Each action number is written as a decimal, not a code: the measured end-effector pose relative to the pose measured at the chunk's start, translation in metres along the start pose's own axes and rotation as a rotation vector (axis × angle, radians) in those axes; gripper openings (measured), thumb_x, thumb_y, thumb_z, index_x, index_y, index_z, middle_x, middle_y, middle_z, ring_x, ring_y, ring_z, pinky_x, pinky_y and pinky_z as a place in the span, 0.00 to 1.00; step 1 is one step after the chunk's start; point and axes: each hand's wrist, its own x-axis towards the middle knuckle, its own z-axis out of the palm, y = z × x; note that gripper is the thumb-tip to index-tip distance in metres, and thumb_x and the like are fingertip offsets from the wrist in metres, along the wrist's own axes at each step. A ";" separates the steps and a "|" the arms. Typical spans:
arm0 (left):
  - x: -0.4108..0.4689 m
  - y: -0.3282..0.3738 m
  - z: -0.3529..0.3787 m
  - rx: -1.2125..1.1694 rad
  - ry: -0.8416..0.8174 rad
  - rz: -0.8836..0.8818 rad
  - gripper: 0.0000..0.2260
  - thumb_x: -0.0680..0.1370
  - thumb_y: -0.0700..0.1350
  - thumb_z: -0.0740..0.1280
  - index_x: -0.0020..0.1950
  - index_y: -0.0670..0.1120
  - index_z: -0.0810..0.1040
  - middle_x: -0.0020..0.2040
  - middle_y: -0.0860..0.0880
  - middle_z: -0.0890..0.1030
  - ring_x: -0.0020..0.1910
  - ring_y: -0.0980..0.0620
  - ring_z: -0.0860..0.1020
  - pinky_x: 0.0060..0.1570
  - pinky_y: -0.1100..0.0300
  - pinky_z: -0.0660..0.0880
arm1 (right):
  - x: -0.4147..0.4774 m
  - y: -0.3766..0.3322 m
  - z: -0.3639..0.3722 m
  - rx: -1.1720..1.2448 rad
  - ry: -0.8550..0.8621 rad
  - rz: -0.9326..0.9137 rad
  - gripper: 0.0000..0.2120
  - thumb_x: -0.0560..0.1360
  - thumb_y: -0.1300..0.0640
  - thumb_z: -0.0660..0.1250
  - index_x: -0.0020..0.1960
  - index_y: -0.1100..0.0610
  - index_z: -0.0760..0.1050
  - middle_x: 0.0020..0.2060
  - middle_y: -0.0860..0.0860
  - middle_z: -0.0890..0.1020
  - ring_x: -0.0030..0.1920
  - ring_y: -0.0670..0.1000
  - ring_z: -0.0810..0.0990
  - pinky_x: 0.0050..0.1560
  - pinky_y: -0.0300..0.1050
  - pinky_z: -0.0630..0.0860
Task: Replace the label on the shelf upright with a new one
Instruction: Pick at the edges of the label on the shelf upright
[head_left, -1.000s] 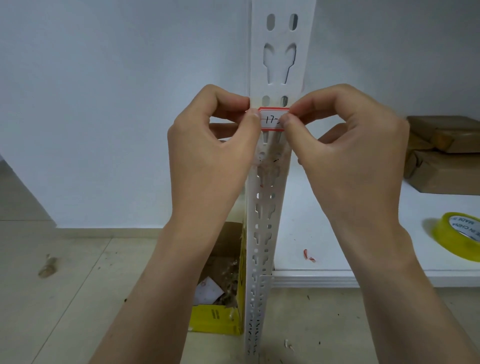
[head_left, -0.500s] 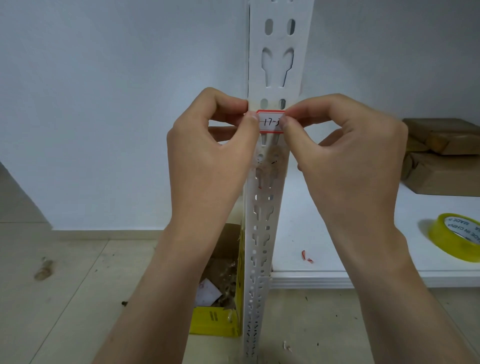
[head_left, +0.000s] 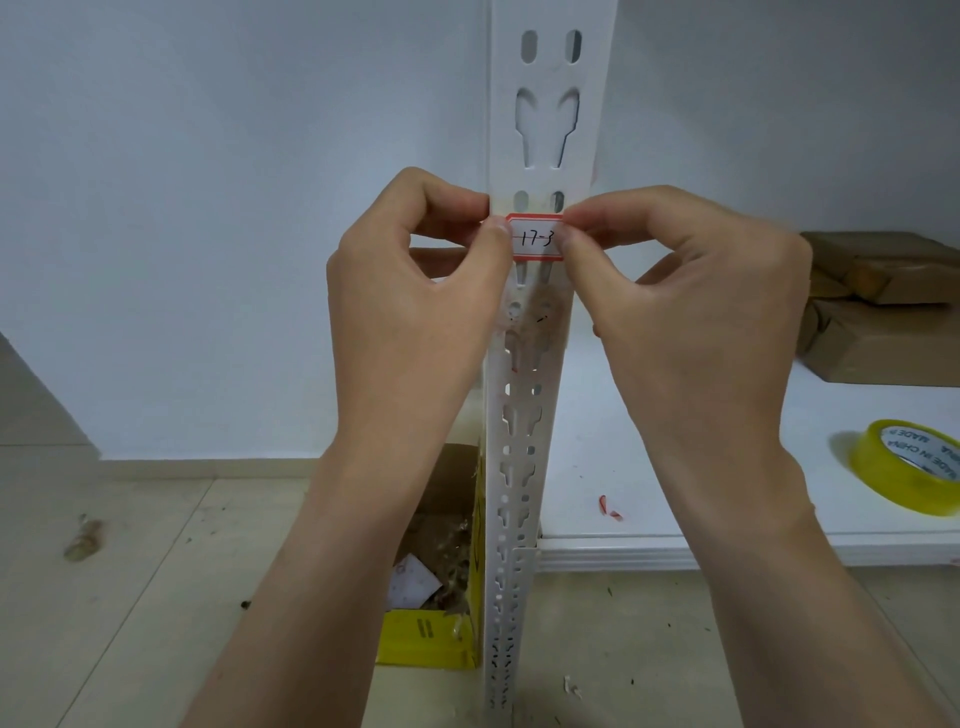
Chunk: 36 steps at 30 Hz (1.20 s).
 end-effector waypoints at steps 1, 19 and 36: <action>0.000 0.000 0.000 0.000 0.000 -0.002 0.02 0.80 0.46 0.72 0.50 0.52 0.80 0.44 0.60 0.82 0.40 0.63 0.83 0.38 0.71 0.77 | 0.000 0.000 0.000 -0.002 -0.001 0.002 0.09 0.79 0.46 0.71 0.56 0.47 0.85 0.47 0.40 0.85 0.39 0.40 0.82 0.44 0.40 0.83; 0.000 0.000 0.000 -0.002 0.002 -0.005 0.02 0.80 0.45 0.72 0.49 0.52 0.80 0.44 0.59 0.83 0.39 0.64 0.82 0.38 0.70 0.77 | 0.000 0.001 -0.003 0.035 0.019 0.010 0.08 0.79 0.47 0.71 0.54 0.49 0.85 0.45 0.40 0.85 0.37 0.41 0.83 0.42 0.42 0.84; -0.001 0.000 0.000 -0.003 -0.002 -0.009 0.02 0.81 0.45 0.72 0.50 0.51 0.80 0.45 0.59 0.83 0.40 0.63 0.83 0.38 0.70 0.78 | 0.004 0.000 0.003 0.003 -0.014 0.031 0.06 0.78 0.47 0.72 0.51 0.48 0.84 0.45 0.41 0.85 0.35 0.39 0.77 0.40 0.35 0.76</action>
